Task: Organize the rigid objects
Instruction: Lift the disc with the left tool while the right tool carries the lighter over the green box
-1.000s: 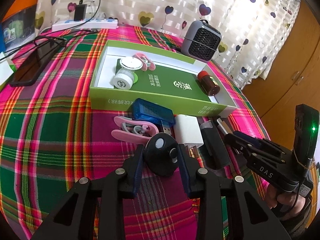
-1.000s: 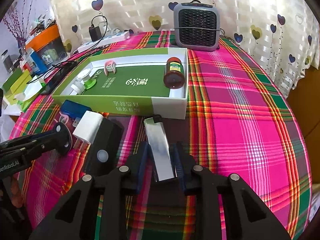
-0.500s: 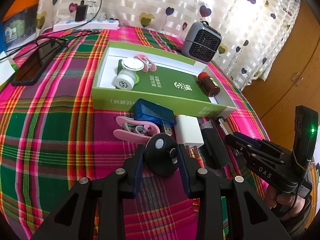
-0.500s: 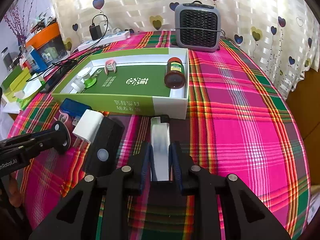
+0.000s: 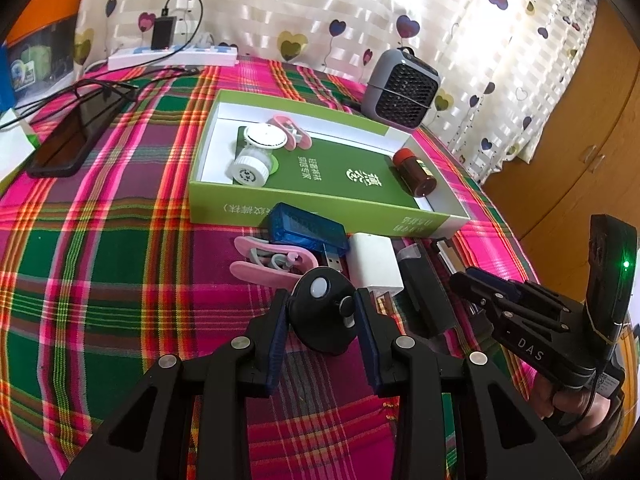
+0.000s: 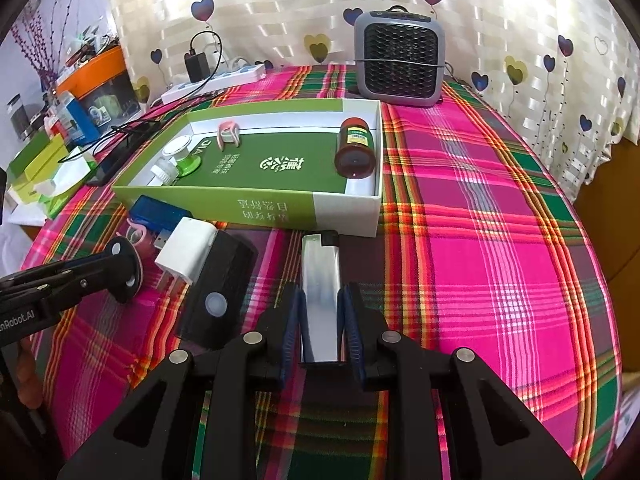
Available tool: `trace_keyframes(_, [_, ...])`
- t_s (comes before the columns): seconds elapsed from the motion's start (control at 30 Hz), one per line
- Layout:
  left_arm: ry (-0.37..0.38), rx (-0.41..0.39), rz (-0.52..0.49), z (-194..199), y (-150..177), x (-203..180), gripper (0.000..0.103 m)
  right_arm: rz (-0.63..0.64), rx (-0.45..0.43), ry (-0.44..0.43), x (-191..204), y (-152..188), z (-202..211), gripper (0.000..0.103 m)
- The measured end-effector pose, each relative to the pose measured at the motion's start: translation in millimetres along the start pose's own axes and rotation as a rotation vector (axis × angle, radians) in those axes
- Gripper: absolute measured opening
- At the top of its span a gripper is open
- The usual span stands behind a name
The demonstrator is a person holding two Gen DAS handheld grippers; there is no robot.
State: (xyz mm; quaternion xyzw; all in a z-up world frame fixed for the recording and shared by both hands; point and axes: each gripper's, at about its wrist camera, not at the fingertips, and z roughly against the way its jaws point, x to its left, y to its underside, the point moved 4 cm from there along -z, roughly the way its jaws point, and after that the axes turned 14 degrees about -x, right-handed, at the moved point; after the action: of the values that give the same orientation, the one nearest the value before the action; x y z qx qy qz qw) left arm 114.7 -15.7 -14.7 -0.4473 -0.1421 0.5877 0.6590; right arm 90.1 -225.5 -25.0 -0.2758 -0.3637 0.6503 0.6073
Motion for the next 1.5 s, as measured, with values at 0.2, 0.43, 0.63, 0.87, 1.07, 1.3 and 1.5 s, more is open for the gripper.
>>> trace_keyframes(0.2, [-0.003, -0.005, -0.006, 2, 1, 0, 0.031, 0.003, -0.001, -0.003, 1, 0, 2, 0.024])
trace_keyframes(0.43, [-0.01, -0.015, -0.016, 5, 1, -1, 0.031, 0.005, -0.001, -0.005, 3, 0, 3, 0.024])
trace_keyframes(0.63, [-0.017, -0.022, -0.028, 7, 1, -1, 0.031, 0.007, -0.004, -0.008, 4, -1, 4, 0.024])
trace_keyframes(0.87, [-0.029, -0.035, -0.039, 12, -2, -2, 0.031, 0.005, -0.007, -0.012, 5, -2, 6, 0.024])
trace_keyframes(1.07, [-0.033, -0.049, -0.048, 16, -7, -4, 0.031, 0.007, -0.025, -0.017, 6, -7, 11, 0.024])
trace_keyframes(1.3, [-0.038, -0.071, -0.063, 22, -14, -8, 0.031, 0.013, -0.046, -0.019, 6, -14, 16, 0.024])
trace_keyframes(1.5, [-0.035, -0.085, -0.073, 24, -21, -11, 0.031, 0.015, -0.061, -0.017, 7, -21, 20, 0.024])
